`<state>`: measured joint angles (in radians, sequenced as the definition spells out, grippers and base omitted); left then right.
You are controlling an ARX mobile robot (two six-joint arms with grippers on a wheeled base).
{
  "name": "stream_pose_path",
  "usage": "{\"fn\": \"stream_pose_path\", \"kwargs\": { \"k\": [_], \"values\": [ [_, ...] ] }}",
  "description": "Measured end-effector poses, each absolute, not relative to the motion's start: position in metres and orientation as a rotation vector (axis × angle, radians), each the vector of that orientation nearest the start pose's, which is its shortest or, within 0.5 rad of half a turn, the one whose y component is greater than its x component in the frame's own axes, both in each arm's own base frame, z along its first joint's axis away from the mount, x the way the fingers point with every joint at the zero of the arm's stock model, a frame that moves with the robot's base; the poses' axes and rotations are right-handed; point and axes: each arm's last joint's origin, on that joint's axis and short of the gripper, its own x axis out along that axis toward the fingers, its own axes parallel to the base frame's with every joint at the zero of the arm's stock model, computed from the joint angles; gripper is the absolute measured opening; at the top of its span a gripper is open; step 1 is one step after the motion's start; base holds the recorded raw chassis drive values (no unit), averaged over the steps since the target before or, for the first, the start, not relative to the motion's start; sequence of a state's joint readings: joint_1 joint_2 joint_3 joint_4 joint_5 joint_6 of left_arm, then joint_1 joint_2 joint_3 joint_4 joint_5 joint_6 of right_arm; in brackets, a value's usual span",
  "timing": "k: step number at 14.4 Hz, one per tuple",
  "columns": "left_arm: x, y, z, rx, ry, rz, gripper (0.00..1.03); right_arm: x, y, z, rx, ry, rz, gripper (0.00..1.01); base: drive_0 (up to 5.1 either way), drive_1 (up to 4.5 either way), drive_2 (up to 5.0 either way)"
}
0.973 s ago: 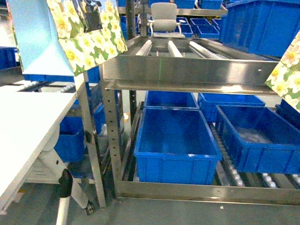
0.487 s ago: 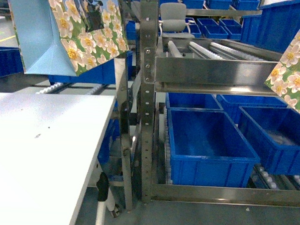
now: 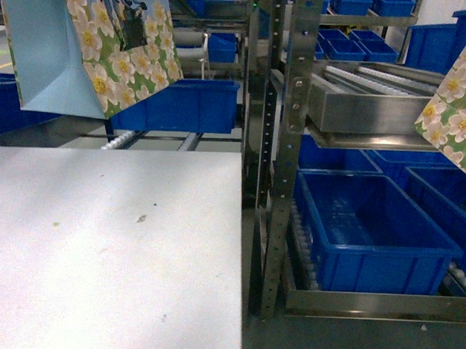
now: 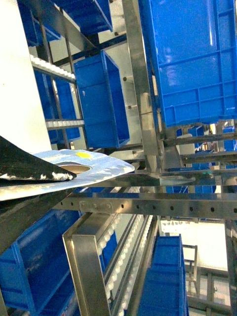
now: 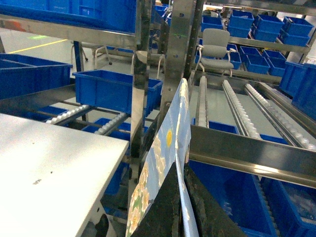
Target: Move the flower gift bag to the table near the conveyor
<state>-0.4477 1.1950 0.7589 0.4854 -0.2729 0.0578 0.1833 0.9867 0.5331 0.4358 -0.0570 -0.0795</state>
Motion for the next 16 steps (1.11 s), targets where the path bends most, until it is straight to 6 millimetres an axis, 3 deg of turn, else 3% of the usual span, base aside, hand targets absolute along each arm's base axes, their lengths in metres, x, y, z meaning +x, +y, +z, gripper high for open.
{"fn": "stream_pose_path", "kwargs": {
  "k": [16],
  "values": [
    [0.2432,-0.1082,0.3047,0.04,-0.051,-0.175,0.02,0.2136,0.0413,0.269,-0.08,0.005,0.241,0.02,-4.9,2.5,2.5]
  ]
}}
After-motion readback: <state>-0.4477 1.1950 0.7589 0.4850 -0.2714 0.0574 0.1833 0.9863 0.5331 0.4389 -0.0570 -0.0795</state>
